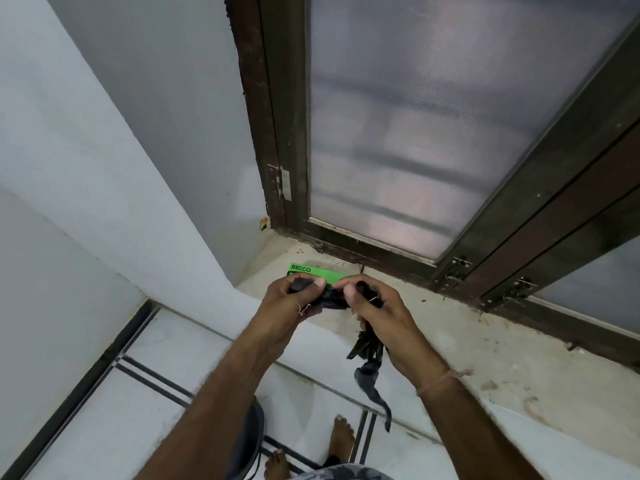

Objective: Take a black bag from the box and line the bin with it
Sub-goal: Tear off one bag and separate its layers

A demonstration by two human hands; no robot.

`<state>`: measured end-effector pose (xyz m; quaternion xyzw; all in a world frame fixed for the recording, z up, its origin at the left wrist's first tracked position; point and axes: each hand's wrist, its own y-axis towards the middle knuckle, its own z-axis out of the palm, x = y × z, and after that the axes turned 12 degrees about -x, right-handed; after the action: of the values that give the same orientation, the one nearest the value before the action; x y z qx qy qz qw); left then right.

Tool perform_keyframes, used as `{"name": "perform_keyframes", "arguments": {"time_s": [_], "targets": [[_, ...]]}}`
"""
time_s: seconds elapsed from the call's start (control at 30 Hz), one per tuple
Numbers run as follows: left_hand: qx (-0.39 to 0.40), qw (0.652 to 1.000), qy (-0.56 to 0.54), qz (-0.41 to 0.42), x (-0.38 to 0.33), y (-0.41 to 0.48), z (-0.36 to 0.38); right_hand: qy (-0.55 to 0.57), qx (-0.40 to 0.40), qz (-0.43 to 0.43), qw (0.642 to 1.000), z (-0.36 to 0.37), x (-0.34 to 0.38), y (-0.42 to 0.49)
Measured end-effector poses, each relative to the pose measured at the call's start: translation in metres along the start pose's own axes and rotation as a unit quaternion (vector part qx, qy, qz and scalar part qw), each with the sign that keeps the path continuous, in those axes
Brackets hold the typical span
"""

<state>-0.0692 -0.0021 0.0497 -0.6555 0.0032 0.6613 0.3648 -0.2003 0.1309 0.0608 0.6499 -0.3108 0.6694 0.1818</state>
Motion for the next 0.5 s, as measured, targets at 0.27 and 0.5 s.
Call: {"name": "perform_keyframes", "arguments": {"time_s": [0.27, 0.5], "targets": [[-0.004, 0.995, 0.064, 0.081, 0.013, 0.008, 0.011, 0.058, -0.045, 0.064, 0.995, -0.002, -0.014, 0.021], [-0.086, 0.981, 0.098, 0.142, 0.017, 0.009, 0.021, 0.096, -0.007, 0.112, 0.989, -0.013, -0.025, 0.025]]}}
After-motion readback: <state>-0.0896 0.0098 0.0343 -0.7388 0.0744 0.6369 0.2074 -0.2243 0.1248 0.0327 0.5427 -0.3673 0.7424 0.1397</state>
